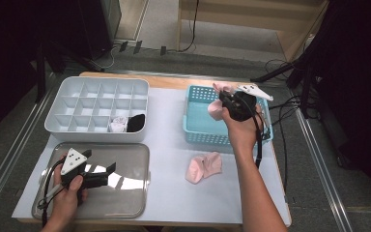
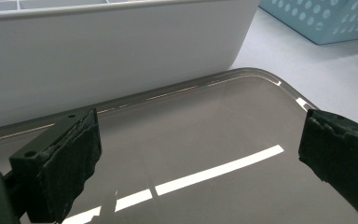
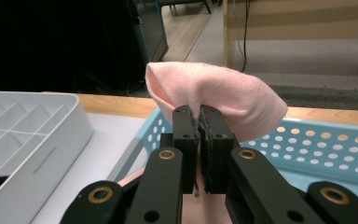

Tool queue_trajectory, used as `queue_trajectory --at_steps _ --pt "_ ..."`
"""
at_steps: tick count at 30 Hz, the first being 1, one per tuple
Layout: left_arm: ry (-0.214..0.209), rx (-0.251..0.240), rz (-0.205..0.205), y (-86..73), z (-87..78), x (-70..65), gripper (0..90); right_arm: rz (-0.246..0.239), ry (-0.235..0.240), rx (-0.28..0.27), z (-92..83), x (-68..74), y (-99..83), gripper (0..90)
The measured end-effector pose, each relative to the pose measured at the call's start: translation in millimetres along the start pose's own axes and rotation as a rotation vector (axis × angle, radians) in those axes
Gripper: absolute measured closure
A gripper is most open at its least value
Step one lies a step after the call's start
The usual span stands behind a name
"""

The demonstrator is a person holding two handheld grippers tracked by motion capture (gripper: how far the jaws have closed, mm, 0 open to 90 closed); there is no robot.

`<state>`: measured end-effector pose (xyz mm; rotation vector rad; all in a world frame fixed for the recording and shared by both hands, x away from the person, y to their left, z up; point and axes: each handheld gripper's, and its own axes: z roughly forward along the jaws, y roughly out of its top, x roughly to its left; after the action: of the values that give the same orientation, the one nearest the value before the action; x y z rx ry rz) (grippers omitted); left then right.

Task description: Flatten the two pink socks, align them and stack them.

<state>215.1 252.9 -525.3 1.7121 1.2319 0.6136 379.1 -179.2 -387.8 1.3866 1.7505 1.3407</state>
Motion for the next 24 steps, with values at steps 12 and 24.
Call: queue_trajectory --at_steps 12,24 --pt "0.000 0.002 -0.005 0.3 0.5 0.7 0.0 -0.010 0.052 -0.007 -58.0 7.1 -32.1 86.3" --pt "-0.006 0.000 -0.001 1.2 -0.3 0.4 0.0 0.007 0.077 0.047 -105.7 10.2 -91.2 86.3"
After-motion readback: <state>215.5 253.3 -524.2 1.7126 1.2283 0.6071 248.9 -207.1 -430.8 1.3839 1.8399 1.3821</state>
